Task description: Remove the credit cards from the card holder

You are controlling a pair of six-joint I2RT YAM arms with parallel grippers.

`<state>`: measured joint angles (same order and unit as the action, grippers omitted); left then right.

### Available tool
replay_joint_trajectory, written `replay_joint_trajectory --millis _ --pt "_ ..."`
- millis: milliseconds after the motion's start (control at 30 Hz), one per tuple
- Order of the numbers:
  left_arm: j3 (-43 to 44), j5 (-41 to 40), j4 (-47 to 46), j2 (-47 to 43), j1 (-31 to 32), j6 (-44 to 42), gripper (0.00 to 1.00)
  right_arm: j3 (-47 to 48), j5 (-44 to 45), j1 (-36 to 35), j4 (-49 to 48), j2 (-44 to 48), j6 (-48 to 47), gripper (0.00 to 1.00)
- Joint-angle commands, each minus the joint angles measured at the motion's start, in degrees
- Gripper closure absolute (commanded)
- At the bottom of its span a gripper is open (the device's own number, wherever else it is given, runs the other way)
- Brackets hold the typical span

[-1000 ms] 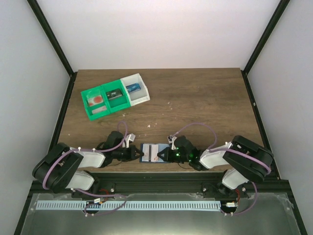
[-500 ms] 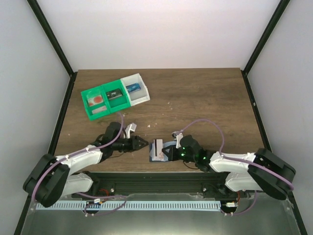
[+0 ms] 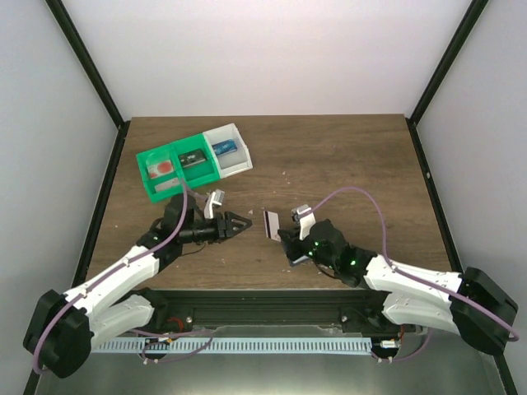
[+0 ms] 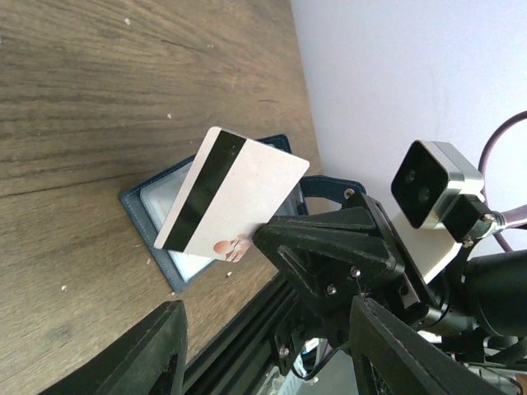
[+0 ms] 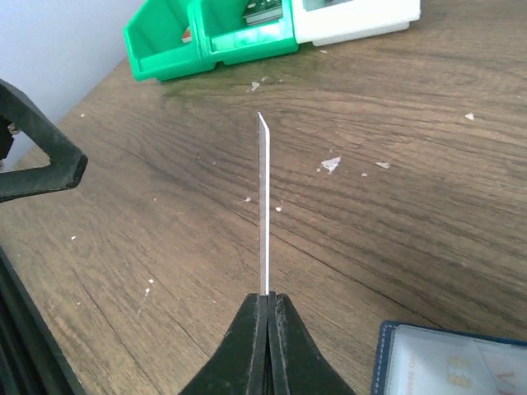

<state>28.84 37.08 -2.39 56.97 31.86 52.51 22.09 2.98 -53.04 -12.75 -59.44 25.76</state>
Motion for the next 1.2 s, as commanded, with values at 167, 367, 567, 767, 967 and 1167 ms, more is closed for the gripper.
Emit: replay_joint_trajectory --millis 167,367,567,767,967,1167 --pt "-2.36 4.50 -3.83 2.87 -0.18 3.45 0.46 -6.46 -1.96 -0.12 -8.54 2.04 -1.88 0.99" --pt "-9.57 4.03 -19.00 3.00 -0.08 25.98 0.46 -7.57 -0.77 -0.04 -13.54 -1.36 -6.35 1.00" --pt "-9.16 -1.21 -15.64 4.21 0.00 34.71 0.50 -7.22 -4.36 -0.14 -18.44 -3.73 -13.10 1.00" --pt "-6.90 -0.16 -14.20 7.05 0.14 37.65 0.51 -6.81 -6.53 -0.14 -22.49 -4.40 -23.35 1.00" --pt "-5.35 -0.96 -14.74 7.54 0.13 39.76 0.48 -5.83 -5.94 -0.14 -20.93 -6.41 -25.88 1.00" --pt "-4.69 -0.58 -17.17 10.08 0.65 41.94 0.46 -5.91 -6.76 -0.21 -22.22 -8.08 -25.49 1.00"
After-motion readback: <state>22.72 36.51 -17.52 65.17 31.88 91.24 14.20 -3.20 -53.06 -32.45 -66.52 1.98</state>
